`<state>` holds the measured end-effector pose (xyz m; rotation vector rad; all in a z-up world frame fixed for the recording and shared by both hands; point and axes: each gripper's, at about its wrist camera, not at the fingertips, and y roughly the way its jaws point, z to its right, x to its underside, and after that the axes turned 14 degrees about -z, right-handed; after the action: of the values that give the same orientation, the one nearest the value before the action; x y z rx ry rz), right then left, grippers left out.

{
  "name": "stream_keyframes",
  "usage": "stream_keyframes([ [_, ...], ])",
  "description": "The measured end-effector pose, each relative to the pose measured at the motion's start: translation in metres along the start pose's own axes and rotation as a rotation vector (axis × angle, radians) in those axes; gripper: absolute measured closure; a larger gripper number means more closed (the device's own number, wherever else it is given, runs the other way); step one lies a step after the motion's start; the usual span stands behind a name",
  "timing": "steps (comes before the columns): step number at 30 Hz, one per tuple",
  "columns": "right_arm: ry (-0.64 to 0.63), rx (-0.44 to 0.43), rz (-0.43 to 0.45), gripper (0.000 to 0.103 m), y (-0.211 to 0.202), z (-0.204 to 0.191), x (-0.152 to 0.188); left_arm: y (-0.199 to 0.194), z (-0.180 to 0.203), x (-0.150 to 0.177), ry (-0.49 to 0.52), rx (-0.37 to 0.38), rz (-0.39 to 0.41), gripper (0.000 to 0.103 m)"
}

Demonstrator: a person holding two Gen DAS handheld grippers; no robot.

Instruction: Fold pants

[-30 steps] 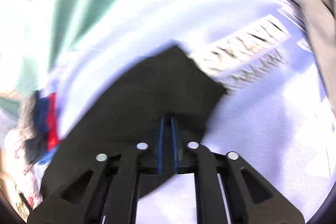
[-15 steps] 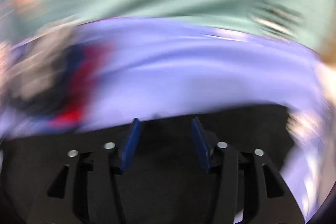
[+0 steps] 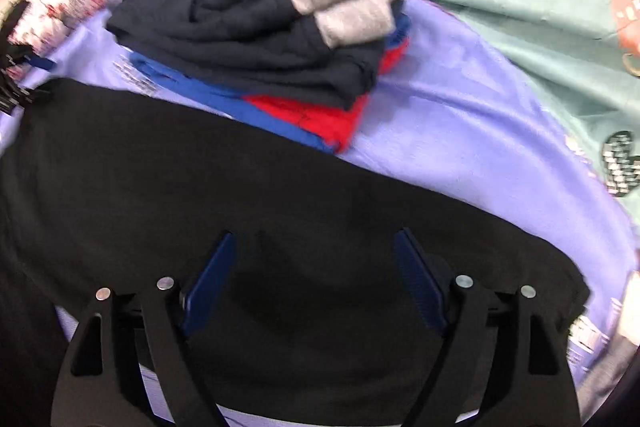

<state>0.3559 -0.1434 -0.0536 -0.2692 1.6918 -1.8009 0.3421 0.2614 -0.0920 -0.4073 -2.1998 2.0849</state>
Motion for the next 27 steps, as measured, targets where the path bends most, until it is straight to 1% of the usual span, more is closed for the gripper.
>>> stream_keyframes([
  [2, 0.033, -0.024, 0.004, 0.021, -0.004, 0.009, 0.010, 0.005, -0.010, -0.001, -0.035, 0.095, -0.013, 0.025],
  [3, 0.044, -0.036, 0.007, 0.021, -0.007, 0.011, 0.014, 0.007, -0.014, 0.000, -0.041, 0.149, -0.018, 0.050],
  [4, 0.051, -0.041, 0.018, 0.021, -0.011, 0.015, 0.017, 0.008, -0.015, 0.002, -0.028, 0.248, -0.017, 0.079],
  [5, 0.049, -0.032, 0.025, 0.021, -0.014, 0.018, 0.018, 0.006, -0.012, 0.004, -0.012, 0.270, -0.008, 0.087],
  [6, 0.046, -0.018, 0.028, 0.021, -0.014, 0.023, 0.017, 0.002, -0.006, 0.007, 0.018, 0.259, 0.017, 0.094],
  [7, 0.034, 0.021, 0.033, 0.021, -0.014, 0.026, 0.015, -0.001, -0.004, 0.009, 0.036, 0.253, 0.034, 0.095],
  [8, 0.026, 0.083, 0.038, 0.021, -0.012, 0.028, 0.013, -0.001, -0.003, 0.011, 0.037, 0.254, 0.037, 0.095],
  [9, 0.029, 0.123, 0.033, 0.021, -0.008, 0.031, 0.008, -0.002, -0.003, 0.011, 0.027, 0.268, 0.037, 0.096],
  [10, 0.039, 0.108, 0.022, 0.024, -0.004, 0.035, 0.001, -0.005, -0.002, 0.014, 0.018, 0.294, 0.042, 0.096],
  [11, 0.042, 0.063, 0.022, 0.025, -0.003, 0.037, -0.005, -0.013, 0.005, 0.024, 0.016, 0.310, 0.055, 0.096],
  [12, 0.033, 0.026, 0.043, 0.025, -0.006, 0.042, -0.006, -0.022, 0.010, 0.030, 0.028, 0.338, 0.084, 0.096],
  [13, 0.000, 0.016, 0.062, 0.025, -0.007, 0.041, -0.009, -0.033, 0.022, 0.037, 0.036, 0.352, 0.107, 0.096],
  [14, -0.048, 0.035, 0.061, 0.025, -0.005, 0.036, -0.013, -0.042, 0.021, 0.044, 0.037, 0.392, 0.145, 0.096],
  [15, -0.091, 0.065, 0.041, 0.025, 0.000, 0.033, -0.019, -0.049, 0.019, 0.049, 0.032, 0.437, 0.175, 0.096],
  [16, -0.122, 0.076, 0.021, 0.025, 0.005, 0.029, -0.023, -0.054, 0.023, 0.053, 0.029, 0.456, 0.193, 0.096],
  [17, -0.154, 0.068, -0.004, 0.025, 0.011, 0.027, -0.026, -0.061, 0.025, 0.062, 0.026, 0.463, 0.218, 0.096],
  [19, -0.211, 0.046, -0.030, 0.025, 0.016, 0.023, -0.027, -0.069, 0.030, 0.075, 0.016, 0.488, 0.244, 0.096],
  [21, -0.257, -0.005, -0.024, 0.025, 0.015, 0.018, -0.028, -0.077, 0.030, 0.087, 0.009, 0.503, 0.274, 0.096],
  [22, -0.279, -0.038, -0.037, 0.025, 0.018, 0.017, -0.029, -0.081, 0.031, 0.093, 0.005, 0.528, 0.297, 0.096],
  [23, -0.289, -0.054, -0.062, 0.025, 0.024, 0.017, -0.032, -0.086, 0.029, 0.100, -0.003, 0.570, 0.330, 0.096],
  [24, -0.280, -0.095, -0.072, 0.025, 0.028, 0.023, -0.033, -0.088, 0.026, 0.106, -0.028, 0.597, 0.353, 0.096],
  [25, -0.249, -0.153, -0.098, 0.027, 0.031, 0.030, -0.037, -0.091, 0.029, 0.108, -0.051, 0.603, 0.357, 0.096],
  [26, -0.260, -0.157, -0.100, 0.032, 0.029, 0.031, -0.039, -0.088, 0.028, 0.107, -0.066, 0.601, 0.350, 0.096],
  [27, -0.273, -0.183, -0.106, 0.053, 0.025, 0.031, -0.042, -0.084, 0.028, 0.107, -0.087, 0.597, 0.334, 0.096],
])
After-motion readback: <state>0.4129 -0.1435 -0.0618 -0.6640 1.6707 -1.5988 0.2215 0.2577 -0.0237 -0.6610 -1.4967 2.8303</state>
